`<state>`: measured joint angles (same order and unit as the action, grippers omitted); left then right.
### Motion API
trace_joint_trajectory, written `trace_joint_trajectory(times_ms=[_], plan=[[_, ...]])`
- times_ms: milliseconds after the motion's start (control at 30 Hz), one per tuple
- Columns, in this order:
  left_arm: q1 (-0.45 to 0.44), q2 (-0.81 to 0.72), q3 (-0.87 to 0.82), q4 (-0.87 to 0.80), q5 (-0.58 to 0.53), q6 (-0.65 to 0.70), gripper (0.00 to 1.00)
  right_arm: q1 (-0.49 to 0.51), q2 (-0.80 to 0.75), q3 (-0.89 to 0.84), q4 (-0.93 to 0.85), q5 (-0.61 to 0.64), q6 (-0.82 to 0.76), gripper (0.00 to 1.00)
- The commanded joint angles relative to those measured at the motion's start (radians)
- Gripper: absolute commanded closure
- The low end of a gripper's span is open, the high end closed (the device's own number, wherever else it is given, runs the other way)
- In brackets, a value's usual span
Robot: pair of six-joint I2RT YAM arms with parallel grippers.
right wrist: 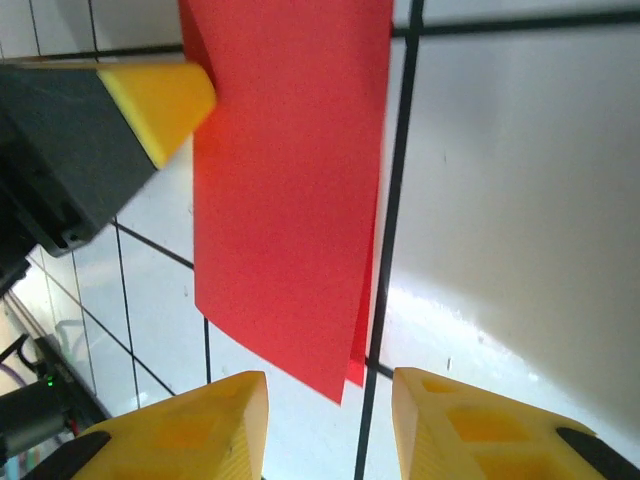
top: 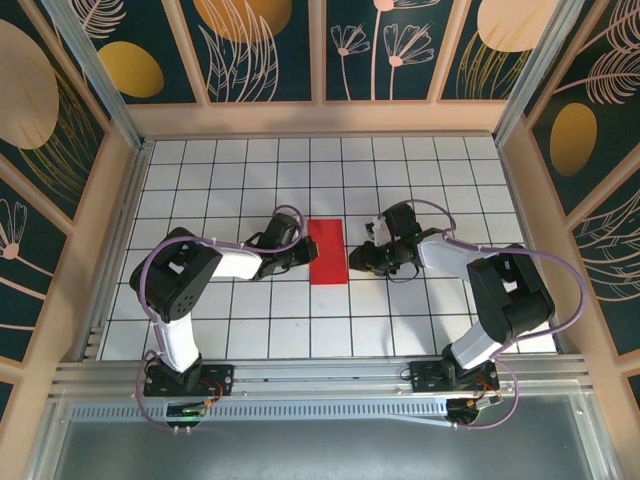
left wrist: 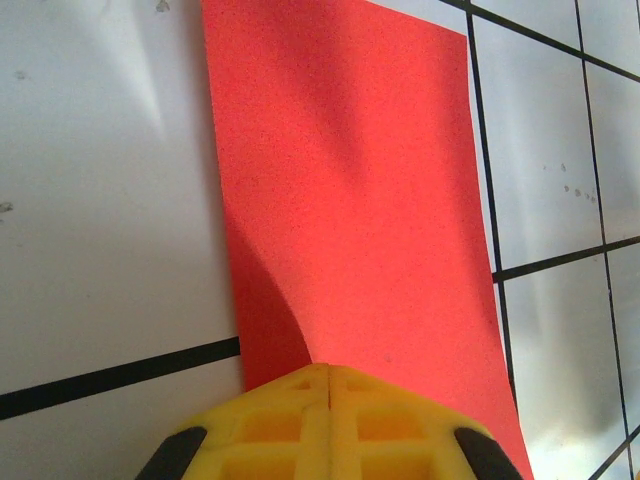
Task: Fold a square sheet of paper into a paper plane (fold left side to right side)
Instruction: Fold the triangle a second time at the center of the table.
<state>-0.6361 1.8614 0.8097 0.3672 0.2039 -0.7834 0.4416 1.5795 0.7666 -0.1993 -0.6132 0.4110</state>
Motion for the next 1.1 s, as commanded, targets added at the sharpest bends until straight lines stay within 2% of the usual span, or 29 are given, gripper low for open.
trace_joint_trajectory(times_ms=[0,533,1067], plan=[[-0.008,-0.001,-0.032,-0.081,-0.024,0.004,0.99,0.016,0.014,-0.024,0.029,-0.063,0.053,0.63],[-0.007,0.004,-0.022,-0.085,-0.026,0.013,0.99,0.063,0.086,-0.03,0.127,-0.097,0.119,0.62],[-0.007,0.002,-0.023,-0.087,-0.027,0.012,0.99,0.062,0.078,-0.016,0.081,0.003,0.103,0.59]])
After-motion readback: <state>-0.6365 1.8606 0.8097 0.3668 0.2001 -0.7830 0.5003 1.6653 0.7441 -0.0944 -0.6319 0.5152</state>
